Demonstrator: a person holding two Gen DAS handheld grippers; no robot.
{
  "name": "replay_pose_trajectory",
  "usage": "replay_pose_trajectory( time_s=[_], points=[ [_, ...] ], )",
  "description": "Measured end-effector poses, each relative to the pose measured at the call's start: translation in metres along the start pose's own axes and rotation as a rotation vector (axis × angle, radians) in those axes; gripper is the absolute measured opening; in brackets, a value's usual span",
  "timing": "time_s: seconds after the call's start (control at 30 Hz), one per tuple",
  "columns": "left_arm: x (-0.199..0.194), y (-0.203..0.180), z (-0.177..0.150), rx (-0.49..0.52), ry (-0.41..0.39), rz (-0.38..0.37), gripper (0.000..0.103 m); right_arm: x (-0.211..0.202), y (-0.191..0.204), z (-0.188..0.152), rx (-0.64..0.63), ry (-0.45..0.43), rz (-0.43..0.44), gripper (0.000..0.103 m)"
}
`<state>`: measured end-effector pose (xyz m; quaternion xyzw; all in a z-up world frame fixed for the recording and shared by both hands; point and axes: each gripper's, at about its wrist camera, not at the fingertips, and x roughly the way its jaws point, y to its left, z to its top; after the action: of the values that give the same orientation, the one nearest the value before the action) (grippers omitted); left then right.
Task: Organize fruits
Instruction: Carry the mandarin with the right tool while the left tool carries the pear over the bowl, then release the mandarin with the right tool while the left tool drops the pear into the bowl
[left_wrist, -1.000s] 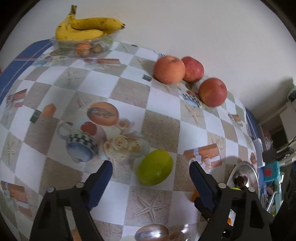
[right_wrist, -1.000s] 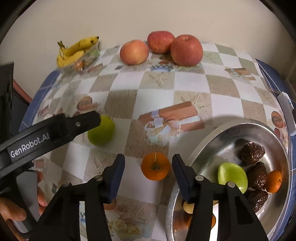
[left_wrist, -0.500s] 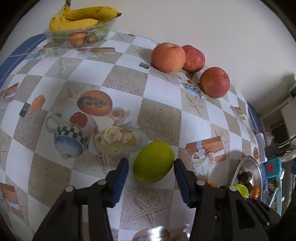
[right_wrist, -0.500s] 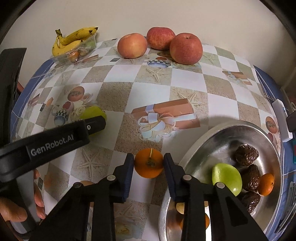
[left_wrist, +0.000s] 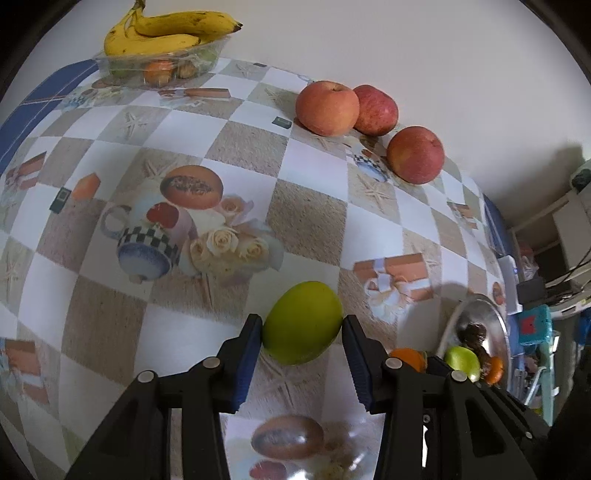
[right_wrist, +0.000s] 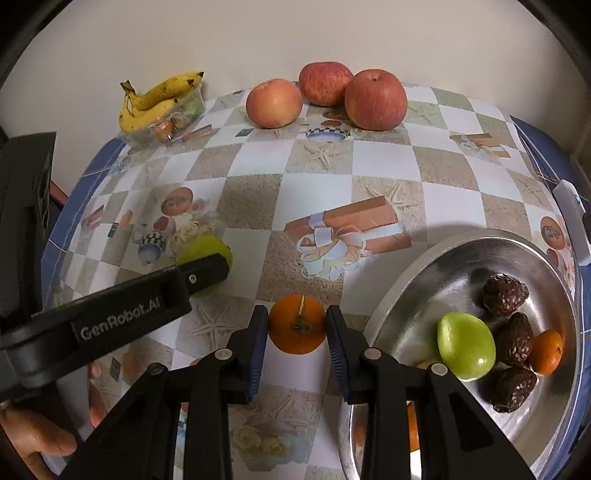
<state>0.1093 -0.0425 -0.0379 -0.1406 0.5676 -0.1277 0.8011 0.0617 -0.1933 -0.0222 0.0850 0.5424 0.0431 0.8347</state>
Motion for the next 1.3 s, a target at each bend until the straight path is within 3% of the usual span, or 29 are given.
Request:
replay_pose_trajectory(
  time_s=[0.37, 0.53, 0.77, 0.9, 1.07, 1.3],
  points=[
    [-0.032, -0.022, -0.027, 0.029, -0.018, -0.050, 0.048, -0.040, -0.018, -0.021, 0.093, -0.053, 0.005, 0.034],
    [-0.038, -0.041, -0.041, 0.072, -0.019, -0.066, 0.048, -0.062, -0.049, -0.035, 0.171, -0.087, -0.049, 0.034],
    [-0.036, -0.093, -0.067, 0.228, 0.013, -0.107, 0.047, -0.077, -0.108, -0.054, 0.327, -0.080, -0.164, 0.034],
    [-0.031, -0.122, -0.084, 0.317, 0.056, -0.143, 0.047, -0.078, -0.132, -0.061, 0.401, -0.070, -0.173, 0.034],
    [-0.022, -0.142, -0.101, 0.406, 0.092, -0.129, 0.047, -0.078, -0.139, -0.063, 0.419, -0.062, -0.175, 0.034],
    [-0.019, -0.151, -0.110, 0.448, 0.103, -0.128, 0.047, -0.074, -0.136, -0.062, 0.412, -0.054, -0.172, 0.034]
  ],
)
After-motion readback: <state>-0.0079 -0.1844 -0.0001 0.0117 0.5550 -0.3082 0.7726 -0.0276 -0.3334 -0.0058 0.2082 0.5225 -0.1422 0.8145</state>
